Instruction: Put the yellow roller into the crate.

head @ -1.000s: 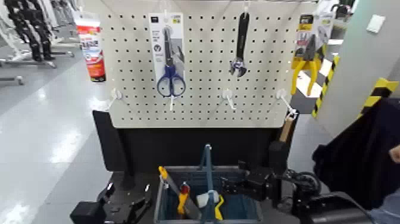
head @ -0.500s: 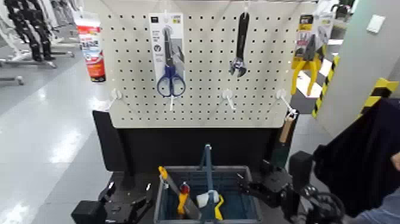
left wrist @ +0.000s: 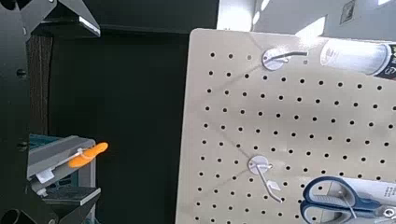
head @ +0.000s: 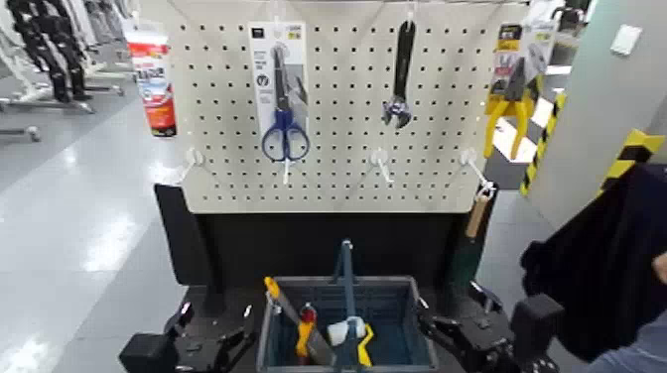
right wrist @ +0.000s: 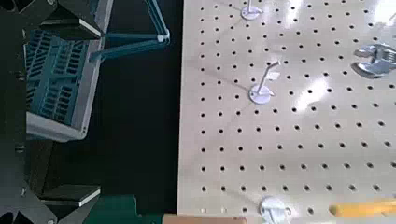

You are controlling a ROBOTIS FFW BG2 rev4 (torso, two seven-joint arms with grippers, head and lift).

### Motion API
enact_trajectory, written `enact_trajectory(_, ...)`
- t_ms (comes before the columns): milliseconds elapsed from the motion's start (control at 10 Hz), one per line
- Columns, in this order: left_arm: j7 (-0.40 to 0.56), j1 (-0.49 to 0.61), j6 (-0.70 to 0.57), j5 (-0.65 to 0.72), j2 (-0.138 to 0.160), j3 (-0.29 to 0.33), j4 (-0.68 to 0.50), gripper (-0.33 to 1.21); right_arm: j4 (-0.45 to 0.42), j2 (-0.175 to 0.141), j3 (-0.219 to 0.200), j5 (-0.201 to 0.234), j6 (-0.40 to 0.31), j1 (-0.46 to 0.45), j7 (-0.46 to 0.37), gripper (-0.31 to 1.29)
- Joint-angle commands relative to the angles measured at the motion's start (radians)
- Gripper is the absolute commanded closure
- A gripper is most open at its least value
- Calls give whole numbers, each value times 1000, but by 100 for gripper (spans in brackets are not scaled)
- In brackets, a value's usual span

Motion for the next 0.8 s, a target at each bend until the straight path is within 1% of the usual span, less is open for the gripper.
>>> enact_trajectory(100,0,1,0,0,-1,2,-1,11,-19,12,-6,1,-64,64,-39,14)
enact_trajectory(200,0,3,0,0,0,3,-2,11,-30,13,-2,1,-84,89,-73,14)
enact_trajectory(300,0,4,0,0,0,5,-4,11,-50,15,9,15,-91,113,-120,14)
enact_trajectory(400,0,6,-2,0,0,7,-4,11,-57,15,17,17,-102,133,-145,14)
enact_trajectory(600,0,7,-3,0,0,7,-4,11,-57,19,20,15,-122,151,-148,14)
enact_trajectory(800,0,6,-3,0,0,7,-2,11,-53,21,20,14,-121,151,-145,14)
